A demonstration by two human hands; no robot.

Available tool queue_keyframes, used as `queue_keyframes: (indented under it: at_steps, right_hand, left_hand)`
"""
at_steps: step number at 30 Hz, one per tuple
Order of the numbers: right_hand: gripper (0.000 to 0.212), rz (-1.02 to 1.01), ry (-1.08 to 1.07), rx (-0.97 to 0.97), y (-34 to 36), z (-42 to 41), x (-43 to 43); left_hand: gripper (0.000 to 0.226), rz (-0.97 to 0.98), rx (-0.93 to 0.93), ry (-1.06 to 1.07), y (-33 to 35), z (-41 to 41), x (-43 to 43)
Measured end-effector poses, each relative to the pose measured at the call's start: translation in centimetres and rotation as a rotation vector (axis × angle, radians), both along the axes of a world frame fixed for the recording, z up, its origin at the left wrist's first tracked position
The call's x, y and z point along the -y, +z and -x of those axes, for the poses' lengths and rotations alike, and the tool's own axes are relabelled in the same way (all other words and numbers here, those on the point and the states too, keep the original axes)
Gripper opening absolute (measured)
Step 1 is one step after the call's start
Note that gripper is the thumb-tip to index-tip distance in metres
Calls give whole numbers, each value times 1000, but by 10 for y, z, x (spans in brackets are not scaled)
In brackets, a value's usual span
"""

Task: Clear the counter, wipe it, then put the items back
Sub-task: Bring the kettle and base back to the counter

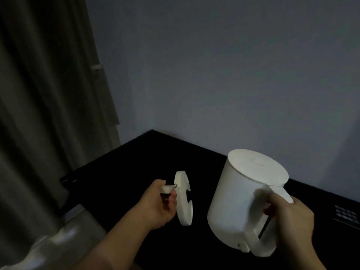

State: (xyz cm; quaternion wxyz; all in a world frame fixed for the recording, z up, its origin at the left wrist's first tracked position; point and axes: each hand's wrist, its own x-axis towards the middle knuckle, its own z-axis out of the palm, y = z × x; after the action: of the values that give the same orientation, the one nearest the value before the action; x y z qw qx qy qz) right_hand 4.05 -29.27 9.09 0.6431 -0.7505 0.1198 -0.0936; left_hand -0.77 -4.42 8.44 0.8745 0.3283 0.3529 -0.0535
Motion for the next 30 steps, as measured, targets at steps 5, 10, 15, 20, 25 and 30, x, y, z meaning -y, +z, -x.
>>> queue_keyframes:
  at_steps: [5,10,15,20,25,30]
  right_hand:
    - [20,23,-140,-19,-5,-24,0]
    - [21,37,-230,-20,-5,-54,28]
    - [24,40,-292,-17,-6,-89,59]
    - [25,64,-326,-19,-13,-118,79]
    - [18,75,-351,-33,-17,-134,88]
    - [16,72,-387,-42,-26,-140,87]
  left_hand:
    - [36,67,-34,-105,-9,-68,2]
    - [37,108,-50,-172,-22,-130,35]
    - [35,164,-61,-242,-36,-182,77]
    - [35,188,-82,-268,-63,-219,97]
    - [38,28,-150,-299,-84,-239,96]
    - [29,-222,-212,-330,-95,-255,90]
